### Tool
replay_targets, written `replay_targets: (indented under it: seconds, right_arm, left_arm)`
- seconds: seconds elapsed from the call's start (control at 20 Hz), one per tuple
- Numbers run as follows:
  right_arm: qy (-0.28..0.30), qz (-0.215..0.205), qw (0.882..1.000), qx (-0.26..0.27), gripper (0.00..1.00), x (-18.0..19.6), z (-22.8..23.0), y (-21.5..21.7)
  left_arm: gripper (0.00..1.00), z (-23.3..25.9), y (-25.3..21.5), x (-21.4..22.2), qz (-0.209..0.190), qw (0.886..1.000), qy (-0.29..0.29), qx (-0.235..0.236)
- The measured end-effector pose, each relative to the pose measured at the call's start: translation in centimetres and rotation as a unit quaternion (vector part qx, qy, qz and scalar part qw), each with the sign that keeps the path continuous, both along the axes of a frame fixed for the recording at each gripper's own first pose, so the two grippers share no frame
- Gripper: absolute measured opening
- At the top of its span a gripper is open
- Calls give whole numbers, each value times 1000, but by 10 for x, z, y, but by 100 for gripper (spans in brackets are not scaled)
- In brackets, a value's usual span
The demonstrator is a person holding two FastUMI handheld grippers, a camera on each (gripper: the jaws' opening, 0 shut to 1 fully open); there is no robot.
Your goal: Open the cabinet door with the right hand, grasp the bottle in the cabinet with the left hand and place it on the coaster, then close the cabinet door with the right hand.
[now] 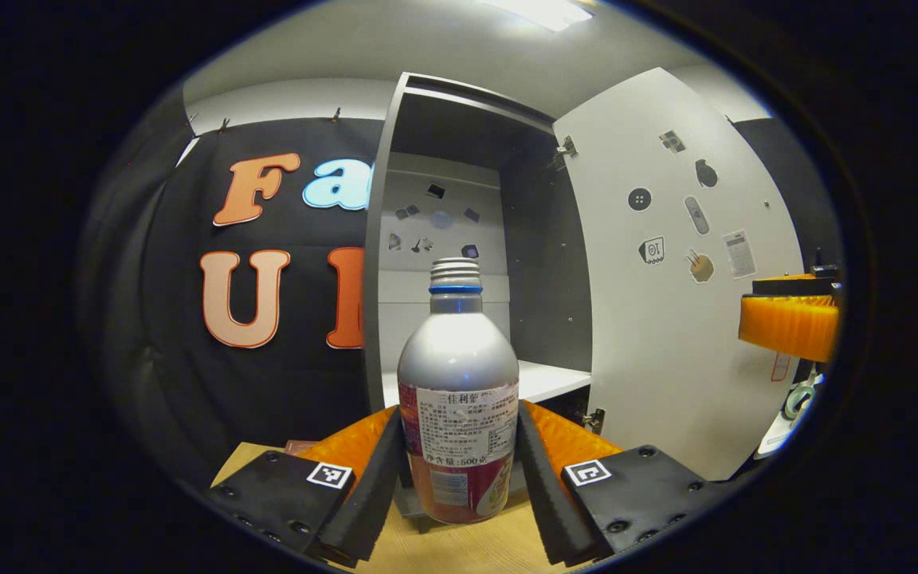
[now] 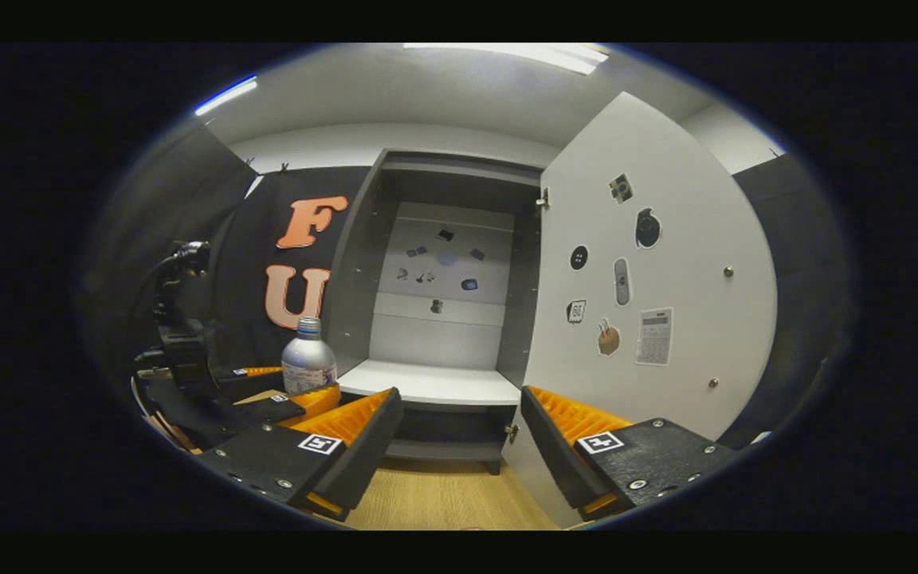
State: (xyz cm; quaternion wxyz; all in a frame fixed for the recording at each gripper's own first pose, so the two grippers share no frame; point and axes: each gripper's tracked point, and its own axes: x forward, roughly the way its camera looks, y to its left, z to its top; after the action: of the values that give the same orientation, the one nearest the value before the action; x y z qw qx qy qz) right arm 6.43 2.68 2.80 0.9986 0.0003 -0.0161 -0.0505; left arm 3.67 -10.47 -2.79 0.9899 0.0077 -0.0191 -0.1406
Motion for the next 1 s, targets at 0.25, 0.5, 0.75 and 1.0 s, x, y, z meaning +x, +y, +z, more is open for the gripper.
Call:
replay_targets:
  seconds: [0.25, 0.5, 0.75, 1.0]
  right_arm:
    - [1, -30, 1000, -6, 92, -23, -8, 14]
    - [-7, -39, 999, -8, 92, -25, -17, 14]
    - [18, -31, 999, -8, 91, -20, -57, 6]
    - [36, -27, 999, -17, 92, -12, -82, 1]
  left_arm:
    - [82, -23, 19, -29, 5, 999, -49, 21]
    - [82, -83, 7, -56, -7, 1000, -25, 17]
    - [82, -151, 15, -67, 19, 999, 0, 27]
    - [82, -211, 20, -83, 34, 997, 57, 27]
